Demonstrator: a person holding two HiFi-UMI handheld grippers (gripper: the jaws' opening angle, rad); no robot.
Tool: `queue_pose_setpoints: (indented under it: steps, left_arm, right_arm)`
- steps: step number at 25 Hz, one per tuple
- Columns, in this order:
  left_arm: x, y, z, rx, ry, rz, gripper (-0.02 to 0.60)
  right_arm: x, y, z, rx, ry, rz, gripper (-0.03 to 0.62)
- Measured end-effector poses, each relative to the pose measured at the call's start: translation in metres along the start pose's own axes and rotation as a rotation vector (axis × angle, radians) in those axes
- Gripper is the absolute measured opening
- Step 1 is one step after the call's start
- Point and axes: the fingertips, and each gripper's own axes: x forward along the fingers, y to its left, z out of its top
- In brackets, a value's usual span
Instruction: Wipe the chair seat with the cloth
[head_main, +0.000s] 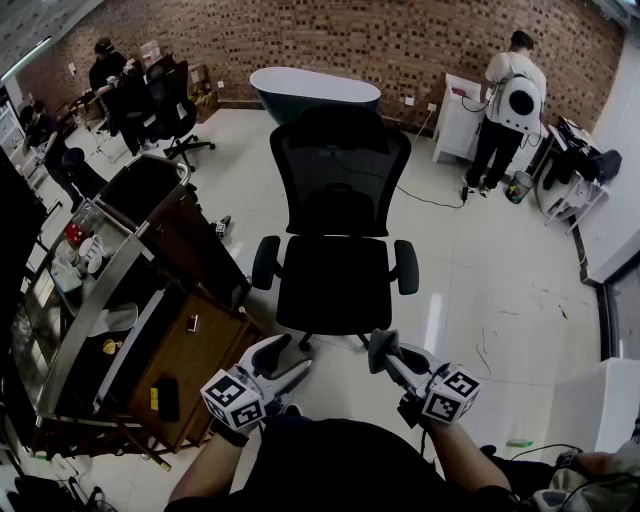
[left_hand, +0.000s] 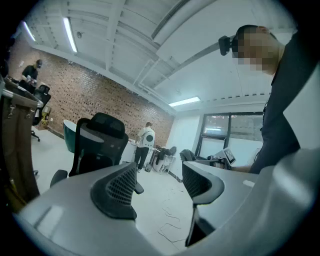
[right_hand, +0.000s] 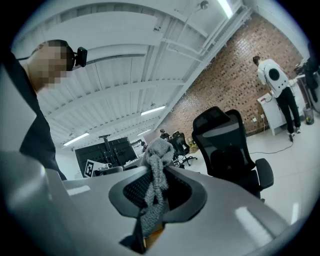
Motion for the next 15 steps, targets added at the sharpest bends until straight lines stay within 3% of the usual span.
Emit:
queue_pose_setpoints:
  steps: [8,15]
  left_arm:
    - [0.01,0.014,-0.013,-0.02,0.003,0.017,0.311]
    - [0.034,0.058,-0.001,-0.033,0.005,0.016,0.311]
  right_arm:
    - [0.014,-0.015,0.0,0.004,0.028,0.023,0.051]
    - [0.054,-0.037,0.009,0.004,0.053,0.027,0.051]
